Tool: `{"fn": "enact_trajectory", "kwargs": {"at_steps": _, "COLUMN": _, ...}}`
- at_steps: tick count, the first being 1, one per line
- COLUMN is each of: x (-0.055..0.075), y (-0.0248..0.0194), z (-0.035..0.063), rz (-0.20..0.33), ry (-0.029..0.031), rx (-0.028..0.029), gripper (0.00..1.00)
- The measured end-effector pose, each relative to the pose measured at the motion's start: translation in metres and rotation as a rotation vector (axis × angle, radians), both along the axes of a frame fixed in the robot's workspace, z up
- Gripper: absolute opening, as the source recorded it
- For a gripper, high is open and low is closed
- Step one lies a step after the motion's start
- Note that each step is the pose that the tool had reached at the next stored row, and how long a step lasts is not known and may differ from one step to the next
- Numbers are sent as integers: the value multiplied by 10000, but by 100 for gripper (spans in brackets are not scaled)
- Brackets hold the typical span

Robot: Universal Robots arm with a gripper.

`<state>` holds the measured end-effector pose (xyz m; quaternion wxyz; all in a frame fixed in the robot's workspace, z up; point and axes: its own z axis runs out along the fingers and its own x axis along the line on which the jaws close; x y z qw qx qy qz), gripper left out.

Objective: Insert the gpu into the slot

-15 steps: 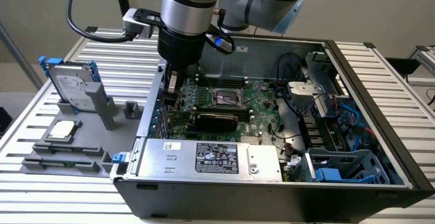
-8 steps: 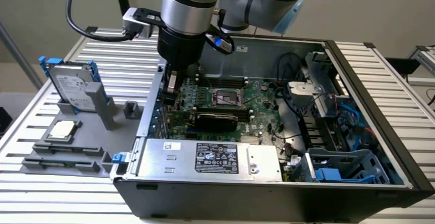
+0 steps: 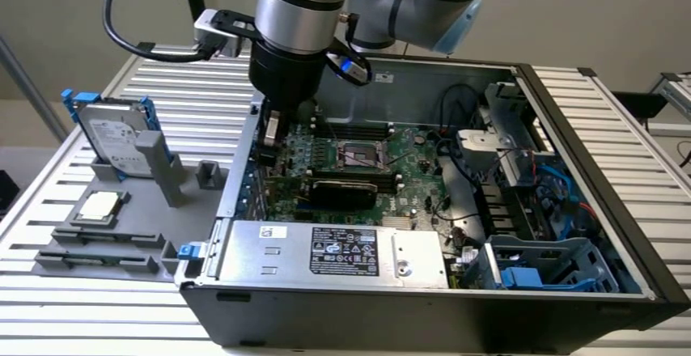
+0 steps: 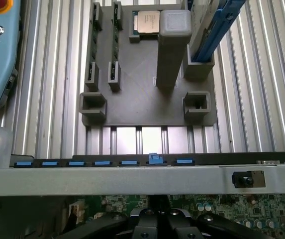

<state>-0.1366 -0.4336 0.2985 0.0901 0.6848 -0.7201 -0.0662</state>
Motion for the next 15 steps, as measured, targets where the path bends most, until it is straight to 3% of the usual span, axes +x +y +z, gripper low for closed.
{"fn": "enact_trajectory", "kwargs": {"at_steps": 9, "x": 2, "y": -1, "z": -14, "rz": -19, "ry": 2, "rx": -23, "gripper": 11}}
{"fn": "enact_trajectory", "kwargs": {"at_steps": 11, "x": 12, "y": 1, "z": 0, "rz": -23, "ry": -7, "rx": -5, "gripper": 11}}
{"fn": "enact_trajectory", "kwargs": {"at_steps": 15, "x": 80, "y": 0, "z": 60, "rz": -20, "ry": 0, "rx": -19, "gripper": 11}}
